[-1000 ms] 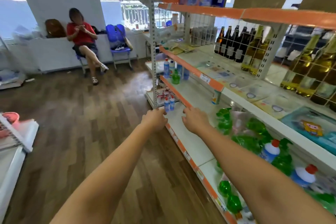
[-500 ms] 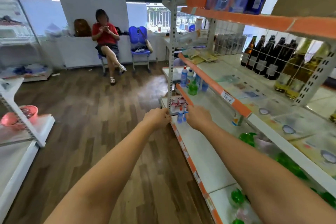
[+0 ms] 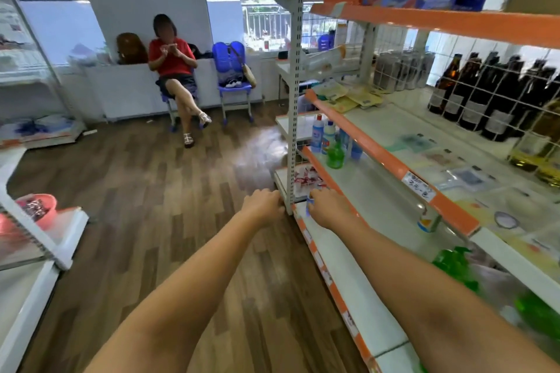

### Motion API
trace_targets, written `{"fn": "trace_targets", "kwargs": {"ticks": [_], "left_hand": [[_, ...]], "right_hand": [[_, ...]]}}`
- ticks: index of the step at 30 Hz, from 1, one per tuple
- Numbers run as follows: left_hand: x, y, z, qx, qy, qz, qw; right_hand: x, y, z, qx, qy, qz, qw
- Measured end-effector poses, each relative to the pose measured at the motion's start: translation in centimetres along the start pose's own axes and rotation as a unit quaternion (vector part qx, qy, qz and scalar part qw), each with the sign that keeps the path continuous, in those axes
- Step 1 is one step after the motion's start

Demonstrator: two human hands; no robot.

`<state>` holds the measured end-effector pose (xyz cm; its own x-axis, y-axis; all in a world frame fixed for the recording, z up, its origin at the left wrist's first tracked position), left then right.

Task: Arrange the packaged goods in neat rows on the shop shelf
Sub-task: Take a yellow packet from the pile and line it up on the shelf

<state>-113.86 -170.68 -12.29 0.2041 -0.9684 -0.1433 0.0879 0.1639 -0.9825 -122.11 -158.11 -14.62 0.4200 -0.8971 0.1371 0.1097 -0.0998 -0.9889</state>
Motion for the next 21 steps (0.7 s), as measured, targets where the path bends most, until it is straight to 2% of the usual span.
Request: {"fn": "trace_targets", "kwargs": {"ticks": [4, 11, 15, 21], "left_hand": [[3.1, -2.1, -4.7, -0.022, 0.014, -0.002, 1.000], [7.6, -2.6, -11.7, -0.036, 0.027, -0.011, 0.999], [8.5, -1.3, -15.6, 0.004, 0.026, -0.014, 1.000], [8.5, -0.2, -22.1, 0.024, 0.028, -0.004, 0.999]], "right_hand": [[2.1, -1.3, -5.1, -0.029, 0.005, -0.001, 1.000], [4.0, -0.6, -11.8, -0.030, 0.014, -0.009, 0.999], [4.4, 1.5, -14.7, -0.004, 0.012, 0.016, 1.000], [3.3, 2.4, -20.8, 0.016, 0.007, 0.028, 0.999]]}}
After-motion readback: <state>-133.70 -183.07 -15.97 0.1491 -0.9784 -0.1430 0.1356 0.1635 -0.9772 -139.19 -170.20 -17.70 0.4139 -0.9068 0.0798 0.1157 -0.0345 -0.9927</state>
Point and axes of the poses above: each hand's wrist, its own z-axis away from the middle knuckle, its own y-axis out of the palm, x = y × z, the point moved 3 cm from there along -z, towards the middle knuckle, and after that the axes turned 5 degrees about y, right-handed, at the moved point
